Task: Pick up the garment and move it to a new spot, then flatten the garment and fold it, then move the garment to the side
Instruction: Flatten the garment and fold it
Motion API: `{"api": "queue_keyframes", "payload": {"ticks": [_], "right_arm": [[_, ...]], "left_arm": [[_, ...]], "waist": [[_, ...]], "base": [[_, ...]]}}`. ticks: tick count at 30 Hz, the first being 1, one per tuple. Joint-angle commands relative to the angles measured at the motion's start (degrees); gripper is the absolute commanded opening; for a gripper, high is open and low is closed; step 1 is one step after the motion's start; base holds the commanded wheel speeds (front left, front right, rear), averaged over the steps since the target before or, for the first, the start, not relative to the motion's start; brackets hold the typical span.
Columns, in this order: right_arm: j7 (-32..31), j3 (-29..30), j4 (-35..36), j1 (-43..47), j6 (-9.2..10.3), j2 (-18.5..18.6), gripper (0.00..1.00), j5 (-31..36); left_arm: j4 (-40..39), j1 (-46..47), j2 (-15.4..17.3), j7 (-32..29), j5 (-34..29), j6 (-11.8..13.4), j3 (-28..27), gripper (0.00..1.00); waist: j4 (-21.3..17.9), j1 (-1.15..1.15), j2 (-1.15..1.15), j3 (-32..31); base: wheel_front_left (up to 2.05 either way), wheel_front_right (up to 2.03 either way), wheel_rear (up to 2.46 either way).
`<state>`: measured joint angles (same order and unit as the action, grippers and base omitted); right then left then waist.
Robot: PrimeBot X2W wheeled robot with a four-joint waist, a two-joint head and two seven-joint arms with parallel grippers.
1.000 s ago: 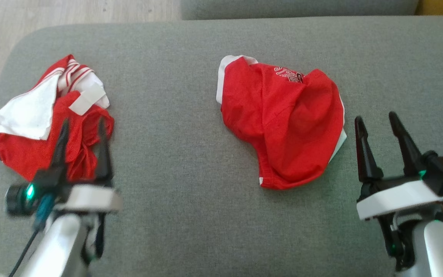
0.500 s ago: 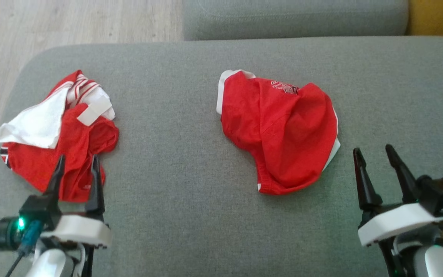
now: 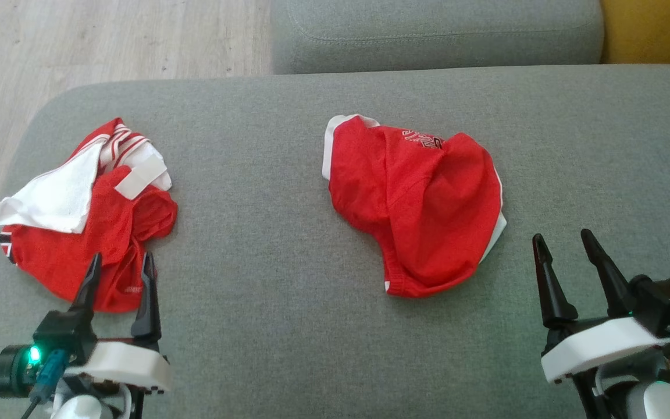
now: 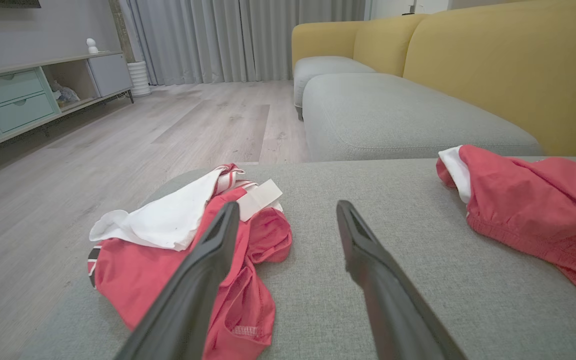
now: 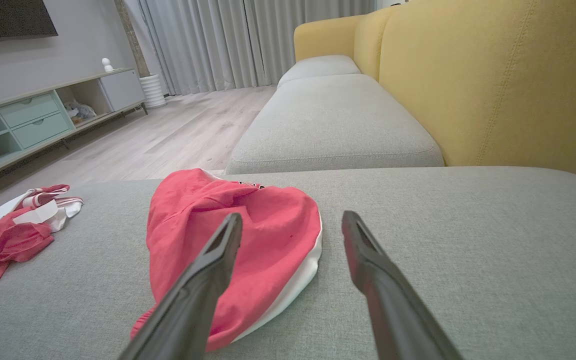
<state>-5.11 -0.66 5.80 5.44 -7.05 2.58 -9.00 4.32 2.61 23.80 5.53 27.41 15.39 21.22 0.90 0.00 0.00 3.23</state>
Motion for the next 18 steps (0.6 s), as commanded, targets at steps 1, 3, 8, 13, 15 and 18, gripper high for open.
{"api": "queue_keyframes", "payload": {"ticks": [1,3,8,13,15,18], "right_arm": [[0.0,-1.1,2.3,-1.6,-0.44,0.3,1.00,-0.2],[0.0,-1.1,2.4,-1.7,-0.44,0.3,1.00,-0.2],[0.0,-1.2,2.4,-2.0,-0.44,0.3,1.00,-0.1],[0.0,-1.2,2.3,-2.1,-0.44,0.3,1.00,0.1],[-0.1,-1.5,2.3,-2.2,-0.44,0.3,1.00,0.2],[-0.5,-3.1,2.0,-2.7,-0.44,0.3,1.00,0.8]], "left_arm": [[-1.9,1.7,2.0,0.0,0.1,0.5,-2.4,1.00],[-1.9,1.8,2.1,0.0,0.1,0.5,-2.4,1.00],[-1.9,2.0,2.1,0.0,0.2,0.7,-2.2,1.00],[-2.0,2.2,2.1,0.0,0.1,0.8,-2.1,1.00],[-2.0,2.3,2.1,0.0,0.1,0.8,-2.0,1.00],[-2.0,2.6,2.1,0.0,0.1,0.8,-1.8,1.00]], "waist": [[0.0,0.00,0.00,0.1],[0.0,0.00,0.00,0.2],[0.0,0.00,0.00,0.4],[0.2,0.00,0.00,0.4],[0.3,0.00,0.00,0.5],[0.5,0.00,0.00,0.8]], "base": [[0.00,0.00,0.00],[0.00,0.00,0.00],[0.00,0.00,0.00],[0.00,0.00,0.00],[0.00,0.00,0.00],[0.00,0.00,0.00]]}}
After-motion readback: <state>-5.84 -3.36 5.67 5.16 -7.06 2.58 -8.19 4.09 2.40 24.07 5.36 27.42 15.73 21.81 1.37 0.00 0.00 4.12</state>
